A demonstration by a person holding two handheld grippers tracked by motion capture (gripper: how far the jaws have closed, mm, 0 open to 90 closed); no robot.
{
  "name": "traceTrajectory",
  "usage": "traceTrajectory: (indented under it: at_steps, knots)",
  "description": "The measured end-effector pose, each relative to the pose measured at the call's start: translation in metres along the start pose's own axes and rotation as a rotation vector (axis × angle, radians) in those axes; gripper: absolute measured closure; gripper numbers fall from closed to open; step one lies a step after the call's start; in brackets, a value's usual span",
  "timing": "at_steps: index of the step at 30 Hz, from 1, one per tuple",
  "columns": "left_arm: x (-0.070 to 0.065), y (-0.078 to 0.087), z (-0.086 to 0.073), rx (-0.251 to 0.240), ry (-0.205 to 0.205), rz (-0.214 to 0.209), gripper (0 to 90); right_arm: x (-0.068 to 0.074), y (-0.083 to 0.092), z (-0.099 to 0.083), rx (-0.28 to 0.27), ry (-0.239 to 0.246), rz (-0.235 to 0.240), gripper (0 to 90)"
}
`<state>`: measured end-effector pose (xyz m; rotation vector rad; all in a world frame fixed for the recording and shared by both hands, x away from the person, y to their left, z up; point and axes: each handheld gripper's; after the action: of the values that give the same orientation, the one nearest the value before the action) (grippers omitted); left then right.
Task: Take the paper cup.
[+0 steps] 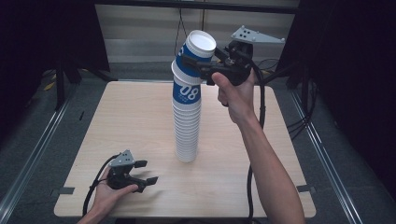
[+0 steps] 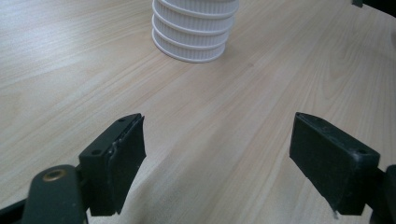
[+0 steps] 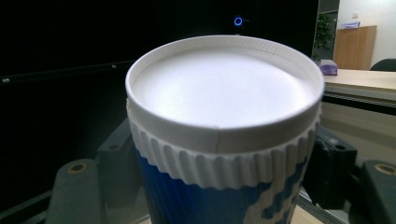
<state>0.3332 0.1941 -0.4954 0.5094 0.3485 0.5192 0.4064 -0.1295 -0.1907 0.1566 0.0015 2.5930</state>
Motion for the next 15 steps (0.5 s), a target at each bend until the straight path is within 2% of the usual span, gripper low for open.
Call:
traceTrajectory:
  at_steps: [9,15]
  knots:
    - [0.0,0.0,0.0,0.002,0.0,0.0,18.2,-0.002,0.01,0.005,-0.024,-0.005,-0.002,26.8]
    - [0.0,0.002,0.0,-0.005,0.002,0.006,18.2,-0.002,0.018,0.005,-0.019,0.006,-0.013,26.8]
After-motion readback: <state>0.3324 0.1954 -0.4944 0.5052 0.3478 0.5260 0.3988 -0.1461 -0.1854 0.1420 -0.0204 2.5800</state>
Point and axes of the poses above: each handheld gripper's, and its own axes: y roughly backward along the jaws, z roughly out of its top, x roughly to its left, and after that the axes turned 3 degrees about z, right-handed
